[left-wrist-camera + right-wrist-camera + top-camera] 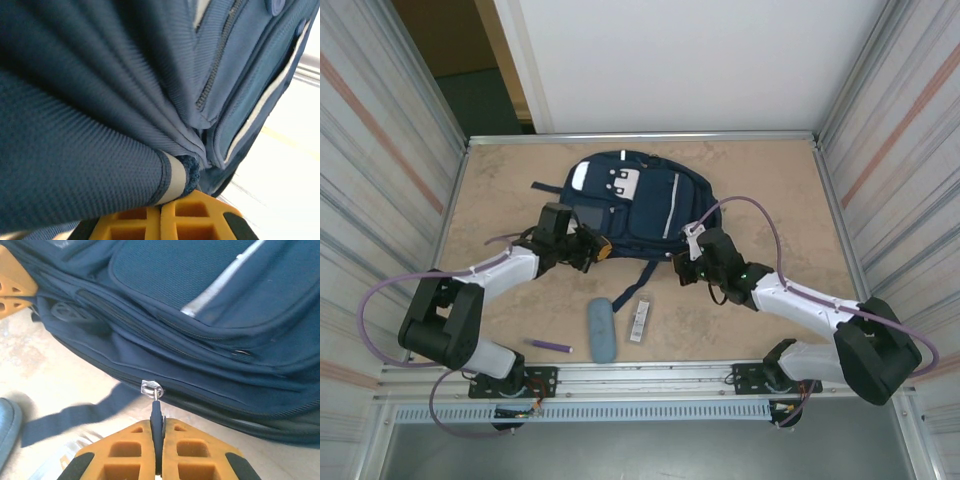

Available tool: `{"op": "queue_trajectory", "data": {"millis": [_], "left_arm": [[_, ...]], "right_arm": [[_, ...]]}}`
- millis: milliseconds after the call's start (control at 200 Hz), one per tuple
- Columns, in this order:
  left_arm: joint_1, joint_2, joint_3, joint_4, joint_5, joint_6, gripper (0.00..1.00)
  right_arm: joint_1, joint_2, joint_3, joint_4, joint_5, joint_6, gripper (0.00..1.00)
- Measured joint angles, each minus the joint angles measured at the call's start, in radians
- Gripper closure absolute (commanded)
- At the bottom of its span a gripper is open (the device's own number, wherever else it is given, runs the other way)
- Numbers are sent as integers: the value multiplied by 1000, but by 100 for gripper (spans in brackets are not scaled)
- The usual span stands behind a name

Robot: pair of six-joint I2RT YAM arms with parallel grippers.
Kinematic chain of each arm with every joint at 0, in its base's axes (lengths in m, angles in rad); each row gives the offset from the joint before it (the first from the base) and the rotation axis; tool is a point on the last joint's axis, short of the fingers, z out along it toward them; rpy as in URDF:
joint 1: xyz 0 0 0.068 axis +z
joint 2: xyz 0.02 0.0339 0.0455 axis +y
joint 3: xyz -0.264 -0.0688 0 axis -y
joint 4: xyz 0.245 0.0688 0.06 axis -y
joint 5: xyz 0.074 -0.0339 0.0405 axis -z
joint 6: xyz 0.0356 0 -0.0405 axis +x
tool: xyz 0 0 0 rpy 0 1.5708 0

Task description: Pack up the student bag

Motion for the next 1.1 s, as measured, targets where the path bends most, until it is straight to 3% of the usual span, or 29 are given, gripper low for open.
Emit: {"op": "queue_trajectory", "data": {"millis": [241, 456, 496, 581, 722, 877, 1102], "left_arm": [[85, -2, -27, -32, -4, 82, 100], [205, -17, 16, -153, -23, 245, 100], [217, -14, 40, -180, -28, 287, 92], [232, -1, 93, -220, -40, 364, 63], [241, 3, 148, -257, -38, 425, 46], [188, -50, 127, -299, -46, 409, 39], [-48, -137, 73, -334, -116, 299, 36]], "right_arm": [[-21, 18, 39, -85, 39, 2, 100], [-34, 89, 63, -100, -19, 29, 100], [-28, 105, 76, -100, -31, 38, 100], [-6, 142, 116, -101, -45, 57, 100], [39, 205, 185, -97, -54, 88, 100], [66, 276, 255, -102, -85, 126, 100], [82, 301, 326, -135, -163, 162, 100]]}}
